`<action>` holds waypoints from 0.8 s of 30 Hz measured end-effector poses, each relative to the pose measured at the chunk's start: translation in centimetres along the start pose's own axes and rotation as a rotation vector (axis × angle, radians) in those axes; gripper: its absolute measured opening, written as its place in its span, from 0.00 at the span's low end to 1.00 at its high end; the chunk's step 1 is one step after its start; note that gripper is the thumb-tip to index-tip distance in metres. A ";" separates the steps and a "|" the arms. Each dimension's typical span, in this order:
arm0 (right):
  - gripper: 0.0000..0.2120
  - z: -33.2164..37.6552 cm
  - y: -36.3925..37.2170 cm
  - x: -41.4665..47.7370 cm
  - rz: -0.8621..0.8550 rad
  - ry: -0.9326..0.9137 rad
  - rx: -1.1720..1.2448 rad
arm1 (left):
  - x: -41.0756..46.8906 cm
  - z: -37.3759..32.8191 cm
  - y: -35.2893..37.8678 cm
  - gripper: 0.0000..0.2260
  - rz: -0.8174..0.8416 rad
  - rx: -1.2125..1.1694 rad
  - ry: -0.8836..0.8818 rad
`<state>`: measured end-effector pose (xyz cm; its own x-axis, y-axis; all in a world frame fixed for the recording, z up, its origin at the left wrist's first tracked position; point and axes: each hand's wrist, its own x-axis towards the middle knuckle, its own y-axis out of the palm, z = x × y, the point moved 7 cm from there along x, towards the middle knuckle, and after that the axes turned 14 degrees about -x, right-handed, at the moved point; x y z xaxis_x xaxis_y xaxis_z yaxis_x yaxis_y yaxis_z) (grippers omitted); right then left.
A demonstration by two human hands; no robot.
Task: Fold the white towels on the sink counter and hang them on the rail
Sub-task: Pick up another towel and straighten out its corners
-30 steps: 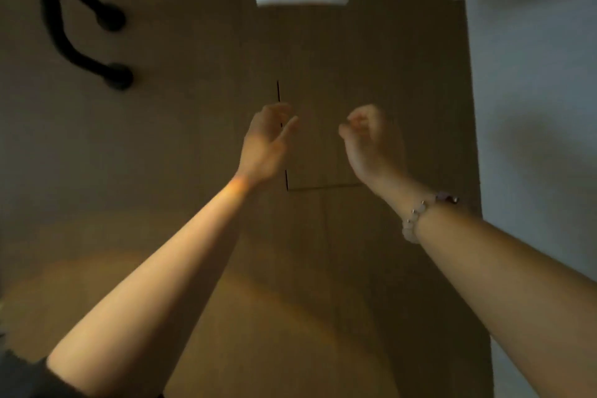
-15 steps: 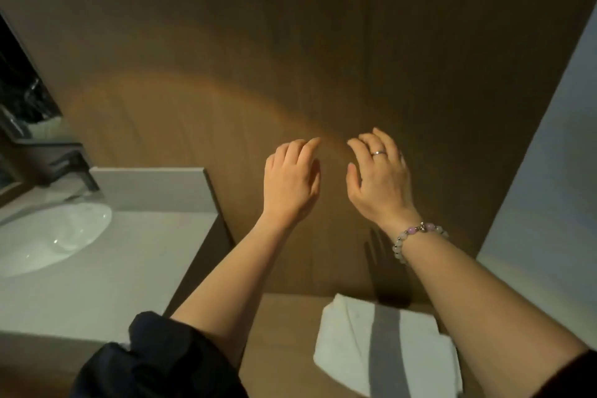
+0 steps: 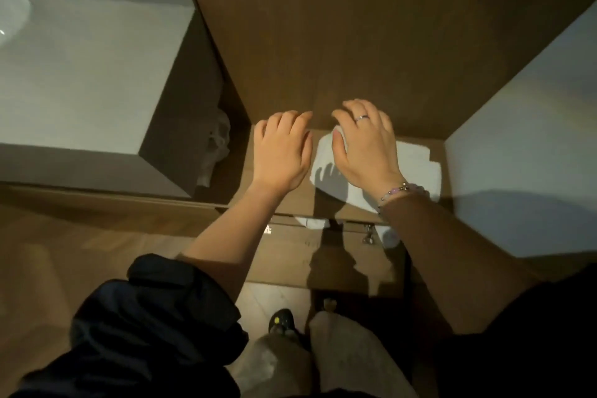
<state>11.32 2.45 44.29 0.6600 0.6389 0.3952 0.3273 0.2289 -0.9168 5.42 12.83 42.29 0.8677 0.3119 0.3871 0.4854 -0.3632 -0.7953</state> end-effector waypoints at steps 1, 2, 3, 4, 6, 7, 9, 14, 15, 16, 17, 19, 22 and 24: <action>0.16 0.4 1.2 -1.2 0.029 0.004 0.001 | -1.2 0.8 0.9 0.16 0.026 -0.015 -0.024; 0.15 0.8 2.3 -2.4 0.046 0.008 -0.002 | -2.6 1.7 1.8 0.15 0.051 -0.030 -0.045; 0.14 1.1 3.4 -3.8 0.048 0.014 0.003 | -4.0 2.5 3.0 0.15 0.083 -0.046 -0.066; 0.12 1.4 4.5 -5.3 0.044 0.018 0.029 | -5.4 3.3 4.2 0.15 0.117 -0.064 -0.089; 0.12 1.9 7.3 -8.2 0.084 0.018 0.093 | -8.3 4.7 6.5 0.14 0.151 -0.081 -0.126; 0.12 2.2 8.9 -9.7 0.138 0.016 0.101 | -9.6 5.2 7.6 0.15 0.164 -0.080 -0.127; 0.15 2.7 12.2 -12.4 0.223 0.008 0.111 | -11.5 5.9 9.9 0.15 0.192 -0.069 -0.086; 0.16 3.9 21.5 -18.7 0.318 0.043 0.145 | -16.2 10.2 16.9 0.16 0.227 -0.056 -0.034; 0.16 4.1 23.5 -20.1 0.337 0.050 0.131 | -17.4 11.1 18.4 0.17 0.226 -0.052 -0.041; 0.16 4.3 25.4 -21.6 0.362 0.059 0.130 | -18.6 11.9 20.0 0.18 0.229 -0.056 -0.053; 0.16 4.5 27.4 -23.0 0.383 0.068 0.133 | -20.0 12.7 21.8 0.18 0.237 -0.064 -0.065; 0.17 4.9 31.3 -25.5 0.407 0.086 0.140 | -22.9 14.2 25.5 0.18 0.281 -0.066 -0.062; 0.17 5.0 37.2 -28.3 0.399 0.073 0.141 | -26.8 16.8 31.4 0.19 0.370 -0.007 0.017; 0.16 4.6 40.7 -29.4 0.376 0.079 0.137 | -28.4 18.8 34.9 0.19 0.406 0.011 0.073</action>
<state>2.12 -3.66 -4.92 0.7682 0.6396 0.0294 -0.0364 0.0894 -0.9953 -4.30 7.79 -5.22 0.9940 0.0815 0.0723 0.1007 -0.4344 -0.8951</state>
